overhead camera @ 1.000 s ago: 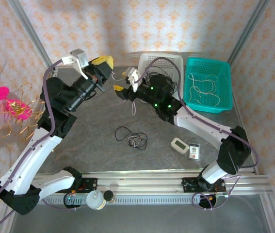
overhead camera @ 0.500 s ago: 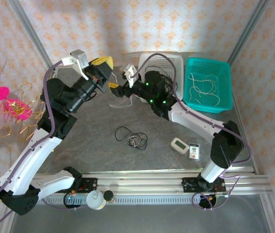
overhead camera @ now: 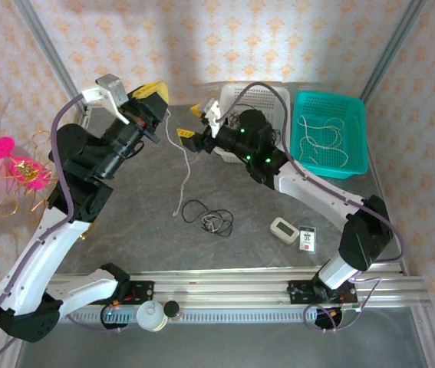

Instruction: Untangle the cables

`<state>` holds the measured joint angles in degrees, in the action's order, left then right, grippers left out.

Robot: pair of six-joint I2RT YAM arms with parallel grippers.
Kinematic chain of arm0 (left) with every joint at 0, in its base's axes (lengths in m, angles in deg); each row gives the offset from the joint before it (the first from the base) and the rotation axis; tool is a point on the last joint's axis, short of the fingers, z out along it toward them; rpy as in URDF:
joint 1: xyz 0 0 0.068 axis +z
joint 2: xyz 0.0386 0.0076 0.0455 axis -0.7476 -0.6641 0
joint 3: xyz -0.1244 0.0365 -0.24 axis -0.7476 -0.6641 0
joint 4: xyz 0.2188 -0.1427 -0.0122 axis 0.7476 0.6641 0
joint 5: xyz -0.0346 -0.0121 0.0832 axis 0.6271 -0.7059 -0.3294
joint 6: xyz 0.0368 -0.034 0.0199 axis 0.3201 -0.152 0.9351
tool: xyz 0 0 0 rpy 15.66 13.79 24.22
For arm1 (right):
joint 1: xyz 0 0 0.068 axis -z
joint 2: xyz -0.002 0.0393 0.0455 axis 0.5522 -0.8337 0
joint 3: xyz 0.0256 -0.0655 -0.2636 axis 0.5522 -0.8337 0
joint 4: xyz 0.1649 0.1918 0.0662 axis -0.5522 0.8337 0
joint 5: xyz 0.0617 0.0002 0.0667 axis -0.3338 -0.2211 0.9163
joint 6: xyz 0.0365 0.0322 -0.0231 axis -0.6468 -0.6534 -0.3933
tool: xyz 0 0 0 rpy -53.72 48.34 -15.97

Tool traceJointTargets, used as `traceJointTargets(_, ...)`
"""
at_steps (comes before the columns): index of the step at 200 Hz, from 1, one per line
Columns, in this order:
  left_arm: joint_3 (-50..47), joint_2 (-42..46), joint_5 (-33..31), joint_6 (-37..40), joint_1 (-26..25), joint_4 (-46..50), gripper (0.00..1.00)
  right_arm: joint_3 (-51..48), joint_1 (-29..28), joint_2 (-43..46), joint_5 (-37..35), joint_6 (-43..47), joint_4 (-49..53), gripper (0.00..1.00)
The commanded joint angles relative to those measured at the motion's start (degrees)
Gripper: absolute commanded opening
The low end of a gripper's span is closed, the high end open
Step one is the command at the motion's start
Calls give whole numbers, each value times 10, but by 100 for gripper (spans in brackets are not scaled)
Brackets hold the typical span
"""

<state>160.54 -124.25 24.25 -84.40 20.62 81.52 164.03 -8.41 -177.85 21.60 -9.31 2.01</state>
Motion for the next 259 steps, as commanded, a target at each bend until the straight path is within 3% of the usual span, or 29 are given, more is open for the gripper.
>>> traceJointTargets(1,1,11,20,-6,-3,-8,0,24,3,-15,80,8,21,65)
traceJointTargets(33,4,9,26,-6,-3,-2,0,30,6,-15,122,7,48,63)
traceJointTargets(104,0,5,45,-4,-3,7,0,-3,70,52,103,-73,61,83)
traceJointTargets(136,5,1,55,-2,-3,9,0,-17,97,76,157,-71,63,89)
traceJointTargets(163,9,-1,60,-4,-3,9,0,13,103,71,144,-70,104,90)
traceJointTargets(197,10,-4,65,-7,-3,8,0,20,102,53,277,-53,111,90)
traceJointTargets(232,11,-6,69,-13,-3,3,0,57,78,12,300,2,171,90)
traceJointTargets(259,13,-8,72,-17,-4,3,0,121,67,-40,354,44,258,83)
